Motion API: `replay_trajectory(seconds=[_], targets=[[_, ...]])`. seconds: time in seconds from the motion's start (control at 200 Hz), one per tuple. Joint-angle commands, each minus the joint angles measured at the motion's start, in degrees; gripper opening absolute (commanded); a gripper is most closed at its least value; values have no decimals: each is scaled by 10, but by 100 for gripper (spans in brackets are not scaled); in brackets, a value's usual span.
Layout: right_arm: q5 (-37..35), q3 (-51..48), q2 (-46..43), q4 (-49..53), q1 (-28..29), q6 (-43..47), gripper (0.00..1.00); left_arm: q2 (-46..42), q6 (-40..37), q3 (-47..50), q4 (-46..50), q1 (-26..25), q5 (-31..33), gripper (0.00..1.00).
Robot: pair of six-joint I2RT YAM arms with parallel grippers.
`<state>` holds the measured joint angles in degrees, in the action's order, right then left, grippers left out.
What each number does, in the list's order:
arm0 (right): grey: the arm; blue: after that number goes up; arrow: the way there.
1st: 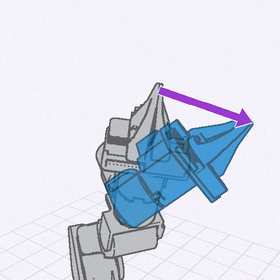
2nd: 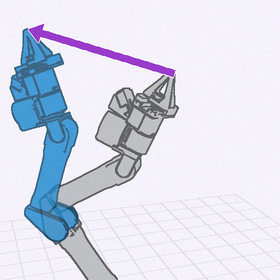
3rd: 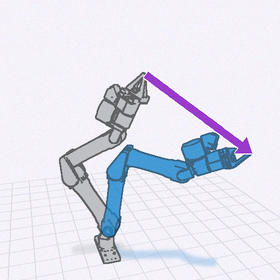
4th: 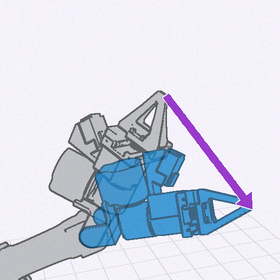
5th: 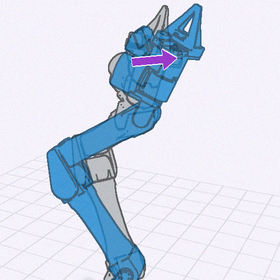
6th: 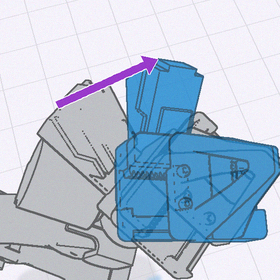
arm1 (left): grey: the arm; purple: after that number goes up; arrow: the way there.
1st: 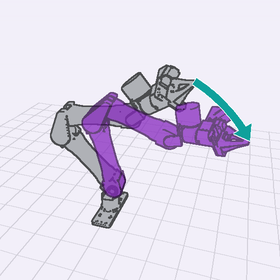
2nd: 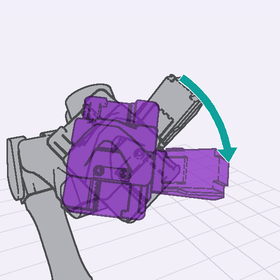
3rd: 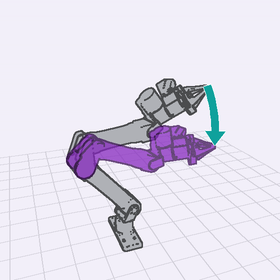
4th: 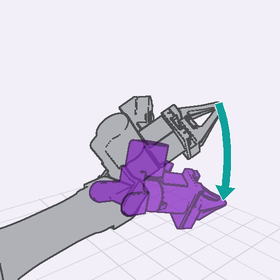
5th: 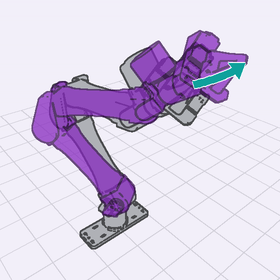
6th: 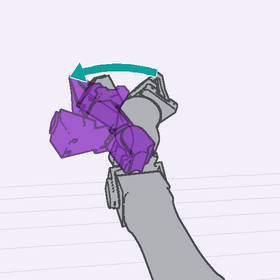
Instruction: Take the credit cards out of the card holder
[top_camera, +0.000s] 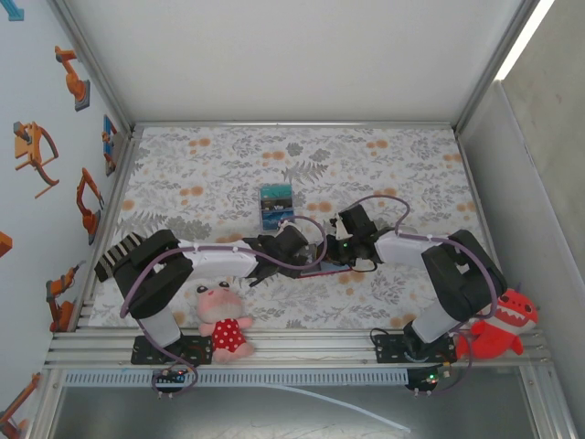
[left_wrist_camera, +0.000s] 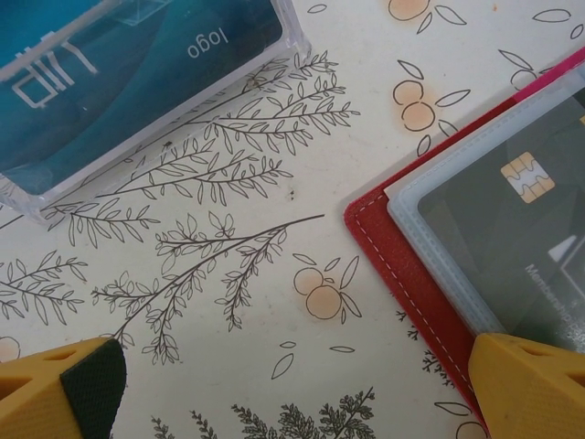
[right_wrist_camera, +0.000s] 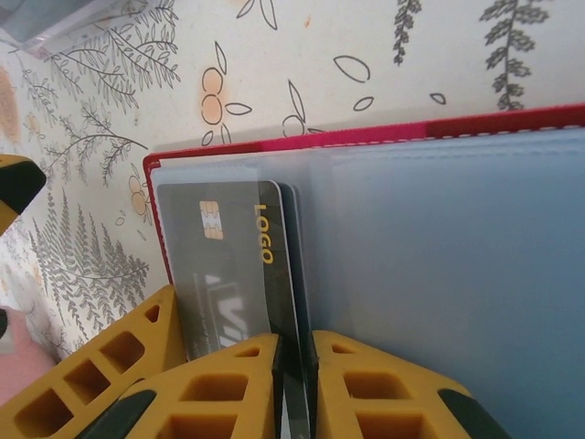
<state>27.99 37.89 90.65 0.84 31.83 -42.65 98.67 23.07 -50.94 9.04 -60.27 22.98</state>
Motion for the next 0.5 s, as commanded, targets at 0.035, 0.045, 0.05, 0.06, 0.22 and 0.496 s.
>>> replay_trajectory(seconds=[0.035, 0.045, 0.05, 0.06, 0.22, 0.496], targets=[[34, -14, 2, -36, -5, -15, 16, 14, 5, -9, 35, -2, 8, 97], [34, -15, 2, -37, -5, -15, 16, 13, 5, -9, 35, -2, 8, 97], [35, -15, 2, -37, -5, -15, 16, 13, 5, -9, 35, -2, 8, 97], [36, -15, 2, -38, -5, -15, 16, 13, 4, -9, 35, -3, 8, 97], [40, -19, 3, -46, -5, -17, 16, 10, 6, -10, 41, -2, 10, 97], [35, -28, 1, -57, -6, -18, 3, 4, 7, -11, 52, -3, 19, 97]])
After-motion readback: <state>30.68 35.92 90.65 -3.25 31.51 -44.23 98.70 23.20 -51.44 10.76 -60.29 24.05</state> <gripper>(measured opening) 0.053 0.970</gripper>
